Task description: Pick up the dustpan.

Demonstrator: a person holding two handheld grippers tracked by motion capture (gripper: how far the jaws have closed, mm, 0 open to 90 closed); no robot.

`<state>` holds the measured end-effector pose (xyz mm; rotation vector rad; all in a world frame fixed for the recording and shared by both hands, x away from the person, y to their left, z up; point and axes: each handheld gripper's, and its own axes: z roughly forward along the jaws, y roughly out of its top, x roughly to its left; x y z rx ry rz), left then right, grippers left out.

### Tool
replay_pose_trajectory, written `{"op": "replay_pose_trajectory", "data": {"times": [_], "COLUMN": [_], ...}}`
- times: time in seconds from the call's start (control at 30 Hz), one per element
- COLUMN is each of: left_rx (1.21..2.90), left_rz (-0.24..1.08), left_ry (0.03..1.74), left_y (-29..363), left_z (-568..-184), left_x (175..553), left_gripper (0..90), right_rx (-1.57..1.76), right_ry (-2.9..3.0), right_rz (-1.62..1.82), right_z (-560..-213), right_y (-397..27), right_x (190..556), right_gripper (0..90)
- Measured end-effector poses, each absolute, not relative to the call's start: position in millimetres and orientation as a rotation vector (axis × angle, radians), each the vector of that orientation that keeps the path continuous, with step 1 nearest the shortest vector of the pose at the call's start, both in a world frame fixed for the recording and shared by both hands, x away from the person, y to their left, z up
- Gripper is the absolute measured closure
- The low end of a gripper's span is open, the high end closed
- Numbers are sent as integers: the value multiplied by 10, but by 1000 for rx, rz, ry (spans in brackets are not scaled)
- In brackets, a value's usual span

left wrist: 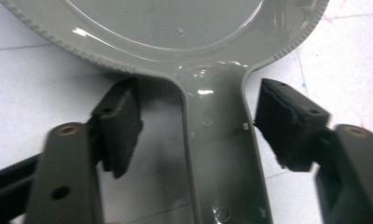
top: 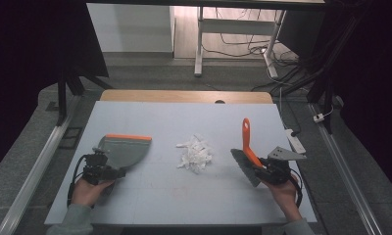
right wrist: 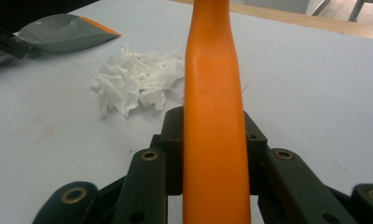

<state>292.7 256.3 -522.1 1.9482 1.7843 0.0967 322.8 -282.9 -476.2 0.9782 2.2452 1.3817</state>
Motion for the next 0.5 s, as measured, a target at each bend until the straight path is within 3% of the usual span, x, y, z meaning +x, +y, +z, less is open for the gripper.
{"op": "replay_pose_trajectory", "data": {"times": [0.37, 0.5], "left_rx": [1896, 1882], "left_rz": [71, 71], "left_ry": [1779, 1775], "left_y": [2580, 2596], "left_z": [-5230, -5241], "left_x": [2936, 2935], "left_gripper": [593, 608], "right_rx": [977, 976], "right_ry": [2245, 2245], "right_rz": [1373, 1372], "right_z": [-4760, -4760], "right_y": [-2827, -2827], "right_x": [3226, 3226], "right_gripper": [704, 704]}}
